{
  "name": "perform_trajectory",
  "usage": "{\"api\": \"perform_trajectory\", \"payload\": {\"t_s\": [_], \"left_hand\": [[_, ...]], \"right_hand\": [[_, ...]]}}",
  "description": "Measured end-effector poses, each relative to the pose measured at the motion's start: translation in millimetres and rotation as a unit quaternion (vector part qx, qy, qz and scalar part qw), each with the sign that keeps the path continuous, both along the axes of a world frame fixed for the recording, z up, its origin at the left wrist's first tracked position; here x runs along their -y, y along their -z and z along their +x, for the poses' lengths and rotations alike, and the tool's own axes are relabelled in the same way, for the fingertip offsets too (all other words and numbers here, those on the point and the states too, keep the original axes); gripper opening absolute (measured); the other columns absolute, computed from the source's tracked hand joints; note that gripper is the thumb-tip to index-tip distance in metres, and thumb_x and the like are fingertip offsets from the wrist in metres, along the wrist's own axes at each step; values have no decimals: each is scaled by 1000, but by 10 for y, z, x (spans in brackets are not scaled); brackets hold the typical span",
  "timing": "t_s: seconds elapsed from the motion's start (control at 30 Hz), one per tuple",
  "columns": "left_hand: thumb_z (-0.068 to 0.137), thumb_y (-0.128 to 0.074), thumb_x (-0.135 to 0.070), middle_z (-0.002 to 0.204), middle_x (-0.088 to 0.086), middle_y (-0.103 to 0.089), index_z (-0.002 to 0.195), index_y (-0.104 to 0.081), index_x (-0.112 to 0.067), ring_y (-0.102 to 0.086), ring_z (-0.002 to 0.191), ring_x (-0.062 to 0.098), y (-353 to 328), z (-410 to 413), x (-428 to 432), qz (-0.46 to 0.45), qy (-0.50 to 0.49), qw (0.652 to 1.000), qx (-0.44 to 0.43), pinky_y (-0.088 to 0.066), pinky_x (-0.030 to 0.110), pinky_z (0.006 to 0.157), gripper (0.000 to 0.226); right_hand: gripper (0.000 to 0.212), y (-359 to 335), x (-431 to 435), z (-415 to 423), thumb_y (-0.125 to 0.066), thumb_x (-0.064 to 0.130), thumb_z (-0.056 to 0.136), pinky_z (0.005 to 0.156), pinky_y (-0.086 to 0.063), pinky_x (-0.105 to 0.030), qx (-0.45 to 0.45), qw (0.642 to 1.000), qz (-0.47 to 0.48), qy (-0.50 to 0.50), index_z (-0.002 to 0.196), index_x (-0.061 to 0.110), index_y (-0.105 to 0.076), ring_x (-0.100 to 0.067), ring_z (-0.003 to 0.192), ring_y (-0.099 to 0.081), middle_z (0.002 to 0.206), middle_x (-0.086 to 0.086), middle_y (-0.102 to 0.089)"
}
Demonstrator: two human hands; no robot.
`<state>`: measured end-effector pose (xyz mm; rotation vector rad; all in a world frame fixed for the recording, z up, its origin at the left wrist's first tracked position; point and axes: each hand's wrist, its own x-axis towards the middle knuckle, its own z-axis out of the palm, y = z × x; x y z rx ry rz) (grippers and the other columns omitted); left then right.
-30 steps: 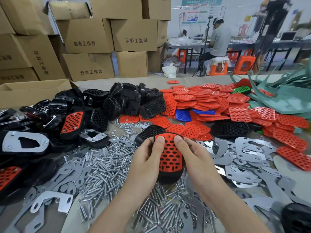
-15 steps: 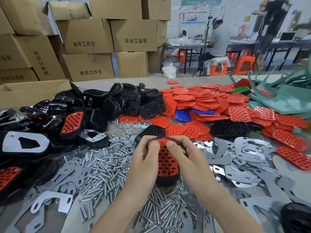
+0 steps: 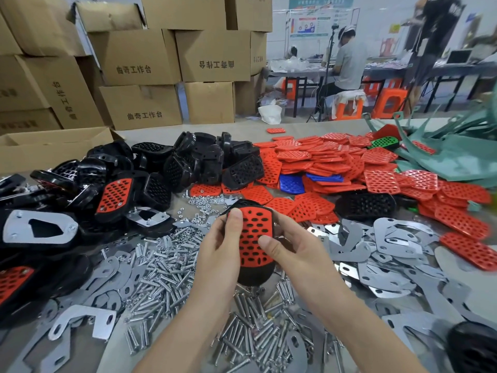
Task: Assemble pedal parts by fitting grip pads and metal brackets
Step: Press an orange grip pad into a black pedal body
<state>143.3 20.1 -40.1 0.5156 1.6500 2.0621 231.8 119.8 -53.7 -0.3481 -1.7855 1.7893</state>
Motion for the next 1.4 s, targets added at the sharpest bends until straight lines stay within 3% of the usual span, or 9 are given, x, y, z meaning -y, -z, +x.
{"api": "perform_trajectory", "payload": {"t_s": [0.2, 0.37, 0.53, 0.67, 0.77, 0.93, 1.1, 1.27, 1.4], "left_hand": [[82, -55, -63, 95, -9, -79, 99, -76, -35, -76, 87, 9, -5, 43, -6, -29, 82, 995, -53, -51, 12, 55, 39], [88, -55, -52, 96, -5, -79, 104, -74, -25, -75, 90, 10, 27, 42, -30, -9, 59, 995, -78, -58, 19, 70, 37], [88, -58, -56, 100, 0, -79, 100, -77, -35, -76, 93, 15, 69, -16, -12, 23, 26, 999, -34, -59, 24, 68, 31], [82, -61, -59, 101, -1, -79, 100, -76, -33, -75, 94, 13, 67, -29, -23, 17, 56, 997, -54, -57, 20, 74, 35], [81, -65, -50, 101, -6, -78, 106, -72, -25, -74, 94, 9, 70, 11, -46, -6, 87, 991, -99, -55, 16, 76, 36], [96, -64, -23, 108, -16, -75, 117, -64, -31, -70, 103, 3, 66, 44, -45, -44, 99, 981, -162, -52, 24, 90, 23], [103, -53, -6, 118, -17, -72, 131, -59, -30, -65, 114, 1, 93, -17, -22, -34, 90, 979, -178, -53, 25, 98, 37], [98, -51, -20, 119, -15, -72, 121, -63, -53, -66, 114, 3, 72, -52, -3, -45, 129, 979, -148, -53, 23, 89, 42], [95, -51, -18, 118, -7, -74, 117, -70, -47, -68, 114, 12, 80, -78, -18, -23, 122, 987, -103, -55, 30, 93, 41]], "right_hand": [[37, 23, -97, 31, -64, 10, 101, 90, -58, -30, -3, 997, -2, 79, 114, 43, -73, -21, 102, -71, 108, -10, -73], [42, 11, -52, -4, -63, 7, 101, 79, -53, -13, -6, 995, 28, 96, 126, 41, -65, -2, 93, -71, 100, 1, -76], [25, 7, -31, 25, -67, 15, 100, 96, -55, -24, 32, 998, 44, 38, 117, 32, -72, -6, 106, -71, 109, 10, -78], [22, -3, -59, 48, -63, 9, 101, 85, -53, -18, 38, 997, 26, 59, 103, 26, -75, -6, 97, -72, 101, 7, -79], [25, -4, -117, 56, -59, 4, 102, 92, -57, -32, 26, 995, -9, 99, 102, 23, -75, -20, 101, -74, 101, 1, -80], [27, -20, -137, 77, -57, 3, 104, 94, -56, -30, 25, 995, -12, 100, 108, 23, -76, -16, 102, -75, 102, 5, -80], [40, -22, -138, 84, -55, 2, 104, 93, -55, -20, 24, 999, -5, 32, 116, 34, -75, -8, 110, -71, 112, 10, -78], [40, -33, -201, 92, -60, 12, 95, 105, -51, -37, -13, 999, -52, -5, 119, 41, -75, -18, 119, -70, 121, 1, -77], [40, -17, -213, 91, -63, 16, 91, 99, -55, -25, -15, 999, -50, -2, 116, 44, -76, -15, 116, -71, 119, 3, -77]]}}
